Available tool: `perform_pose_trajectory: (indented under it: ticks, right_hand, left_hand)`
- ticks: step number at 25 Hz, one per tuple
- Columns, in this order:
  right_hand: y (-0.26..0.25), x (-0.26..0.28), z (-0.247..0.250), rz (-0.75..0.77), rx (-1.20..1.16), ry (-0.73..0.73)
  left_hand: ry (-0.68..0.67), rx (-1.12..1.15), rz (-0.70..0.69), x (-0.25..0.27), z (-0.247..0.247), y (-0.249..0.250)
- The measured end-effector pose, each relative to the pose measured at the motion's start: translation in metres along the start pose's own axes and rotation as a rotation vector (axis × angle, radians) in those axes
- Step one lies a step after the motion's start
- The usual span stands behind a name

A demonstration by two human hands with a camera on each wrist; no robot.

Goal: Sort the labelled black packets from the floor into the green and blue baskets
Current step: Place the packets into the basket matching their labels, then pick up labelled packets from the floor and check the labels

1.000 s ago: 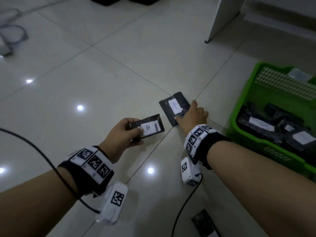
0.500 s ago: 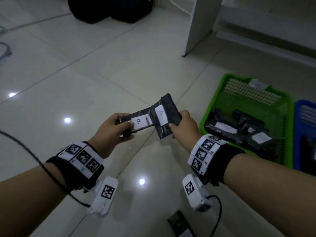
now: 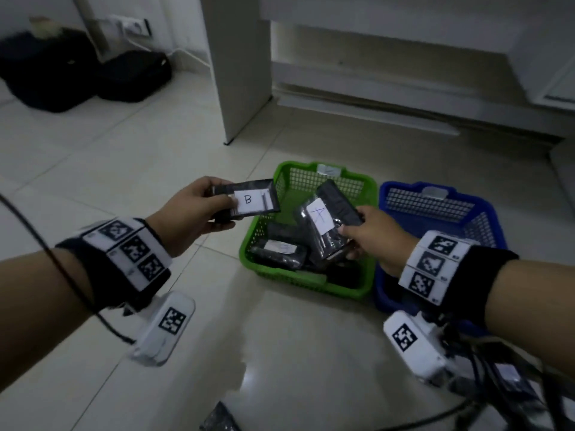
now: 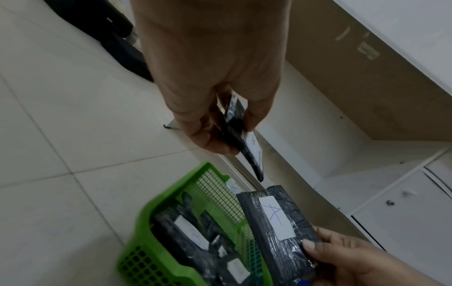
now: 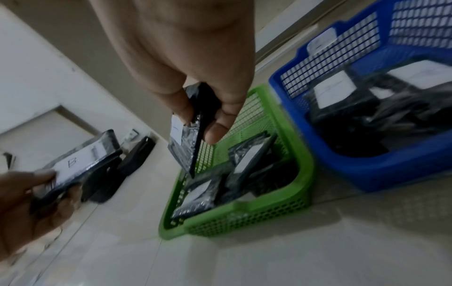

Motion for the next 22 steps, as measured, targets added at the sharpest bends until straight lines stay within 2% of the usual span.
perform_pose_trajectory:
  ticks: [4, 7, 9, 11, 13, 15, 19, 22]
  right_hand:
    - [0.051, -0.006, 0.069, -0.066, -0.233, 0.131]
    - [0.084, -0.005, 0.095, -0.135, -0.409, 0.187]
    - [0.102, -0.006, 0.109, -0.168, -0.484, 0.222]
    - [0.115, -0.008, 0.12, -0.175, -0.546, 0.254]
    - [0.127, -0.012, 0.127, -0.179, -0.601, 0.28]
    - [0.137, -0.016, 0.133, -0.204, -0.655, 0.307]
    - [0.144, -0.032, 0.151, -0.234, -0.674, 0.408]
    - [0.141, -0.044, 0.17, -0.211, -0.602, 0.503]
  left_hand:
    - [-0.008, 0.124, -0.009, -0.016, -0.083, -0.015]
    - [0.051, 0.151, -0.012, -0.023, -0.131, -0.049]
    - [0.112, 0.046, 0.009, -0.028, -0.156, -0.072]
    - [0.153, -0.193, 0.002, -0.032, -0.175, -0.083]
    - [0.158, -0.465, -0.06, -0.035, -0.19, -0.083]
    - [0.139, -0.625, -0.125, -0.039, -0.2, -0.081]
    - [0.122, -0.767, -0.14, -0.045, -0.204, -0.087]
    - [0.205, -0.759, -0.229, -0.041, -0.208, -0.084]
Point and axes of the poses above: each hand's wrist, its own x-axis away from the middle knuckle, its own z-axis out of the back of the hand, y = z × x, the point moved 5 cm from there along -x, towards the middle knuckle, and after that the axes turned 2 degrees about z, right-handed, at the moved point
